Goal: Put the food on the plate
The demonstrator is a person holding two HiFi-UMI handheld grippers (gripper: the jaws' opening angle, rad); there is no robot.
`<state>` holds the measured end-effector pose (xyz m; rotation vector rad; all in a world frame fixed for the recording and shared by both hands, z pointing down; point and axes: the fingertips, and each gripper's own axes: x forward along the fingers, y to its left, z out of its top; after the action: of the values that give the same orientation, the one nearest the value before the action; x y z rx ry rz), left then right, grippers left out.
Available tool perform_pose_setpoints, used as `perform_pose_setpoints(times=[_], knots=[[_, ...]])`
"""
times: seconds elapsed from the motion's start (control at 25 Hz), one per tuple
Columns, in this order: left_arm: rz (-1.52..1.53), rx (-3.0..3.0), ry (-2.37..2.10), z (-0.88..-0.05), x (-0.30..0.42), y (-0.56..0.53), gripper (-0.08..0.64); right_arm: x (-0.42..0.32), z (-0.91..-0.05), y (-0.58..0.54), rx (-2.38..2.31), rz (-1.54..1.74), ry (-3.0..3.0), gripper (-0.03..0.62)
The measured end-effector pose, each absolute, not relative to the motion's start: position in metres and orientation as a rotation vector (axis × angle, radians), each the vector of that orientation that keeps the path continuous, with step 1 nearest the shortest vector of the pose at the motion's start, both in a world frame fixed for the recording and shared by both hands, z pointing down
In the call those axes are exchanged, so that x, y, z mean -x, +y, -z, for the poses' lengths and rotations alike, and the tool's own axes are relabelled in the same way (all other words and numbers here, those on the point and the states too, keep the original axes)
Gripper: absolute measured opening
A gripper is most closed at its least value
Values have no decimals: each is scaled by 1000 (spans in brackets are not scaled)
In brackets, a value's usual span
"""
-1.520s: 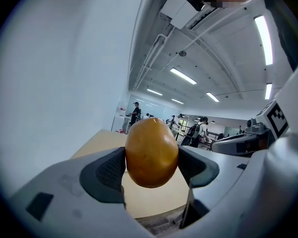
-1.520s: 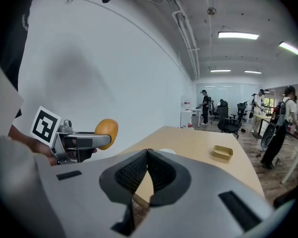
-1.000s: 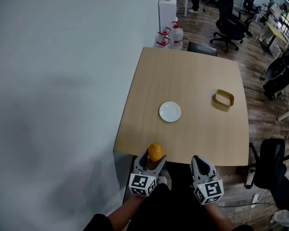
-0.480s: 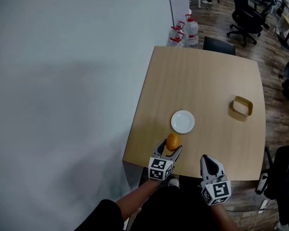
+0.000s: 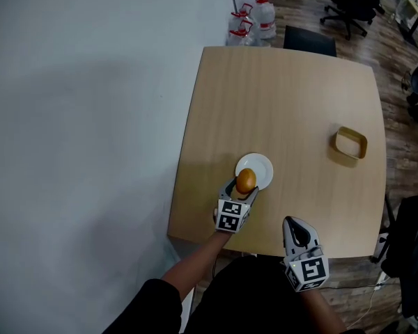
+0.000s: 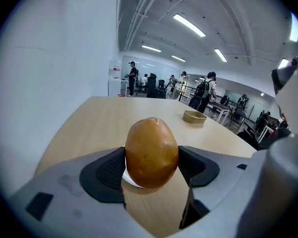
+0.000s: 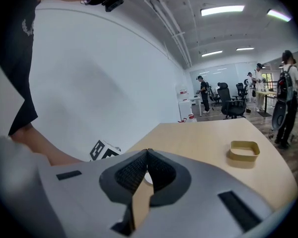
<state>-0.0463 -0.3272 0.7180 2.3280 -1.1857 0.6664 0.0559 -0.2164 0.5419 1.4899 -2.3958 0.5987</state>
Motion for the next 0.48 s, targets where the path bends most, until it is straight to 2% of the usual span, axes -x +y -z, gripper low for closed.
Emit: perform_pose_setpoints(times=[0.48], knots=[[-840,-2276,-1105,-780,30,-357,330,-64,-559,-239,-1510,-649,-2367,60]])
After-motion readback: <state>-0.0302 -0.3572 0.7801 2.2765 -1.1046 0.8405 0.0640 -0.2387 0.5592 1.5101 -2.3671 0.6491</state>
